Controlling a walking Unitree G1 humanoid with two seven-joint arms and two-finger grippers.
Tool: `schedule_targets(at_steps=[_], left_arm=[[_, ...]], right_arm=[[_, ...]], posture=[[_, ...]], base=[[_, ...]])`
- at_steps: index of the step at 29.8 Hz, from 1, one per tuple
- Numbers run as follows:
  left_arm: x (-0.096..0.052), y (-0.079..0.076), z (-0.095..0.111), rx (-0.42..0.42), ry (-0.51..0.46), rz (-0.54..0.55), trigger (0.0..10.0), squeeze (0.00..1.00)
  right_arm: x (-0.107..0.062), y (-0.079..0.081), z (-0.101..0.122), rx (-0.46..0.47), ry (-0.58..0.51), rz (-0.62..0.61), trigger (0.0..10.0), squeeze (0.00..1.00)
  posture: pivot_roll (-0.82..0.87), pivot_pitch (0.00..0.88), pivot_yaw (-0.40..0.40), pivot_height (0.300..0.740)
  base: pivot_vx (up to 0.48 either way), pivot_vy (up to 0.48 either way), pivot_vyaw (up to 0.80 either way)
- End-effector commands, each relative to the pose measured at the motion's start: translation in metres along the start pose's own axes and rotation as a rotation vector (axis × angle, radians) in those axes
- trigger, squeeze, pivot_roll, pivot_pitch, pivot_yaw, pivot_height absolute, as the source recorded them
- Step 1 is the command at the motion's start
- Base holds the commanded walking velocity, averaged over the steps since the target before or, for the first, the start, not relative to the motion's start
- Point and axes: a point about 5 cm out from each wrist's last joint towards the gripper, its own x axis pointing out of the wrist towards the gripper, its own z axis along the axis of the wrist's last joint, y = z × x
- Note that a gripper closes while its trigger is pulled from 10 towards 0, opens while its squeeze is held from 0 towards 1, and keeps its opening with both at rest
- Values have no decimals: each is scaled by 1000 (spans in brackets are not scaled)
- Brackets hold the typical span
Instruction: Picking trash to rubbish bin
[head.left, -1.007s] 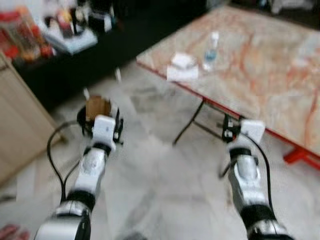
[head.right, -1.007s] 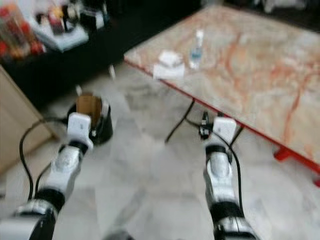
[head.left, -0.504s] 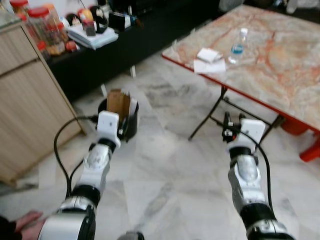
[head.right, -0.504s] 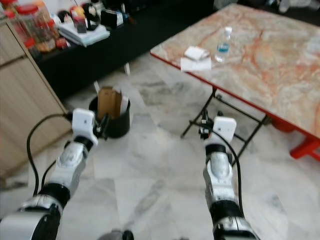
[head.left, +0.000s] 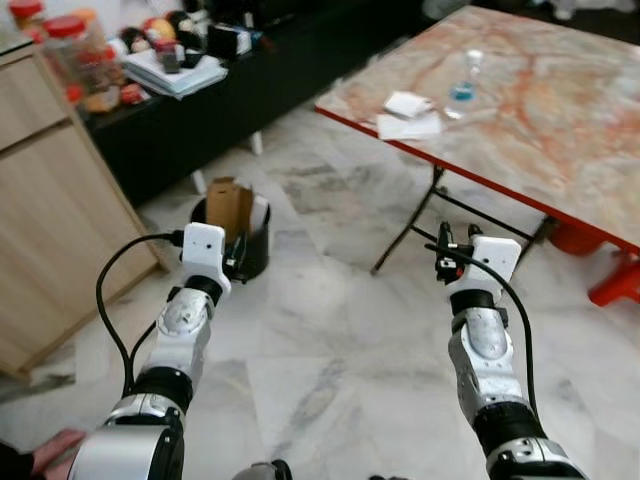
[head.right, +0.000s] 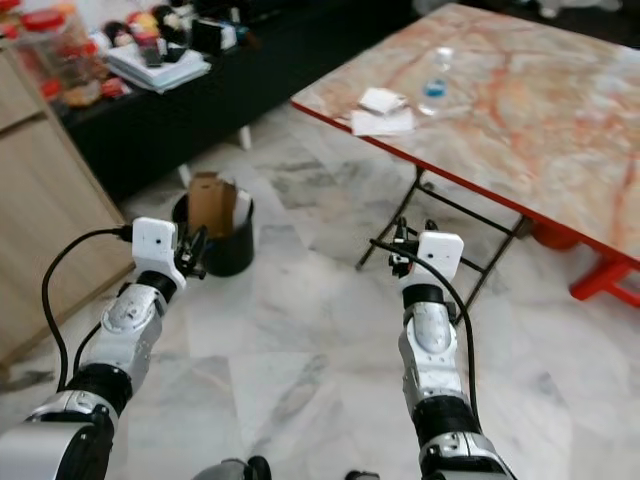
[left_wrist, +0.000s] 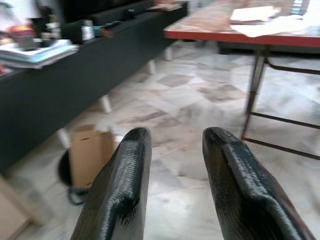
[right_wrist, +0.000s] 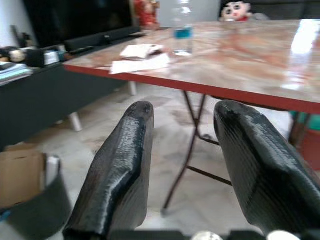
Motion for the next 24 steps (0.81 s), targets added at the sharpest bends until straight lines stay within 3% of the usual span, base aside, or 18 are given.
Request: schedule_targets(at_steps=[1,18,24], left_arm=[[2,0,3,2,-2,-6,10000,0],[3,-2,8,32,-35,2,10000,0],[6,-7,12,46,-54,-5,10000,0]], right_arm=[[0,1,-1,6,13,-2,10000,0],[1,5,-1,5,16,12,10000,0],[1,9,2,16,-10,23,10000,0]], posture=[[125,133,-3,740],[128,133,-6,740],[131,134,-8,740]], base=[[0,0,-775],[0,0,-786],[357,0,0]])
